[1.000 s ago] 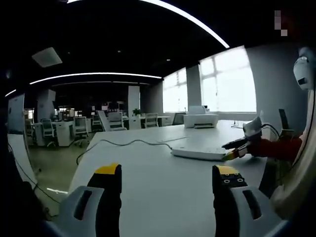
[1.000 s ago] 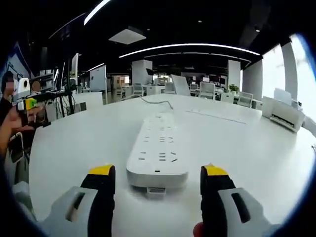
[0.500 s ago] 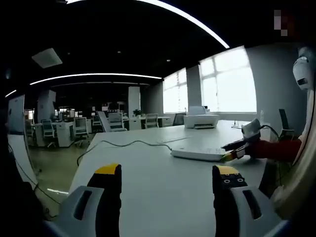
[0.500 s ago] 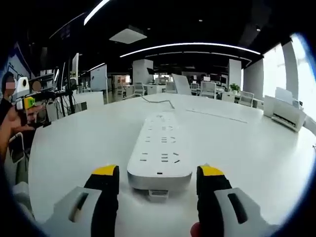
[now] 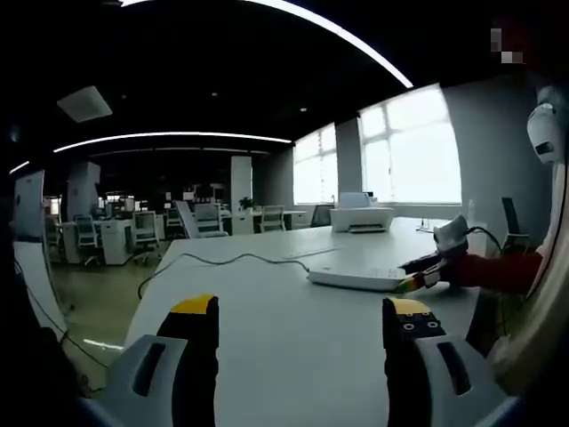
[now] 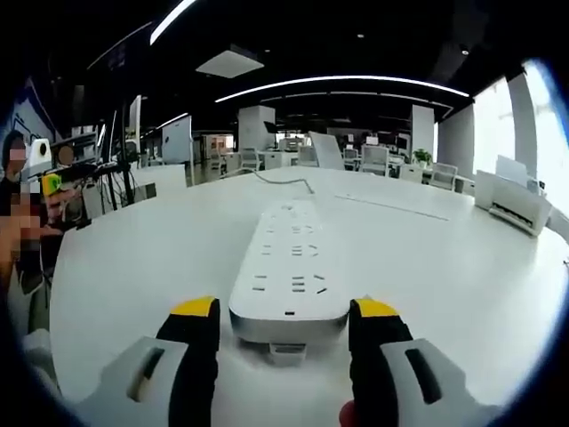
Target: Pick up the power strip scattered on the table, fix it on the side mounting bracket of the table, and press the switch
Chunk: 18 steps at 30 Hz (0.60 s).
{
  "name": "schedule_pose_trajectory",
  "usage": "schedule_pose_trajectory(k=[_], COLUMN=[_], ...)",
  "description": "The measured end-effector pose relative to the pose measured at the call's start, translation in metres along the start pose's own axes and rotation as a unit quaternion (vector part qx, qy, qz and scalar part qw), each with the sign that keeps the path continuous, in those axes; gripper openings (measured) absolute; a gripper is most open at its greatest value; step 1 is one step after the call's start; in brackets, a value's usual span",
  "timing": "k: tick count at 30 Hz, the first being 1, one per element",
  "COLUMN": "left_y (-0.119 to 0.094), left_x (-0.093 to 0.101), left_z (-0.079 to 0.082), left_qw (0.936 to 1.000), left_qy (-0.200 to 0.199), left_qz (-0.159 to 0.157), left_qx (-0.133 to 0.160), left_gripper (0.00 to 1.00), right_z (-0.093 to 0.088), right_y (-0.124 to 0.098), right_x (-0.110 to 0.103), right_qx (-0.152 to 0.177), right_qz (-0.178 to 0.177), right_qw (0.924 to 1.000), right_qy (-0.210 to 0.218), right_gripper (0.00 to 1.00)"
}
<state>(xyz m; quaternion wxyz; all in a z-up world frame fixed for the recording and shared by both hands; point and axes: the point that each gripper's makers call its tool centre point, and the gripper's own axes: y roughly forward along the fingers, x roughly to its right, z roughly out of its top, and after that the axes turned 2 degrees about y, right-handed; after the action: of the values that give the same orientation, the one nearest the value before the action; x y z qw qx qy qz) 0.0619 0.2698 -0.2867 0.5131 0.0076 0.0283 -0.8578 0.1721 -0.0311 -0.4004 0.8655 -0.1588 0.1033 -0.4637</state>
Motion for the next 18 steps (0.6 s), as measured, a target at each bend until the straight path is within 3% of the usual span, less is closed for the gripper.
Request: schedule_pose_trajectory(k=[6, 18], left_y=[0.0020, 0.0053], left_x=[0.0003, -0.0014], left_z=[-0.0016, -0.0023], left_qw=[1.0000, 1.0000], left_qy=[-0.002, -0.004], left_qz=[-0.001, -0.002], left_qx=[-0.003, -0.002], left_gripper=[0.79, 0.79], right_z=[-0.0017, -0.0030], right_y=[-0.0006, -0.0017], right_x=[0.0024, 0.0049], right_qx=[-0.004, -0.007], right_qz=[-0.004, -0.004], right_qw=[1.0000, 1.0000], right_qy=[-0.008, 0.002], right_gripper=[0.48, 0.47])
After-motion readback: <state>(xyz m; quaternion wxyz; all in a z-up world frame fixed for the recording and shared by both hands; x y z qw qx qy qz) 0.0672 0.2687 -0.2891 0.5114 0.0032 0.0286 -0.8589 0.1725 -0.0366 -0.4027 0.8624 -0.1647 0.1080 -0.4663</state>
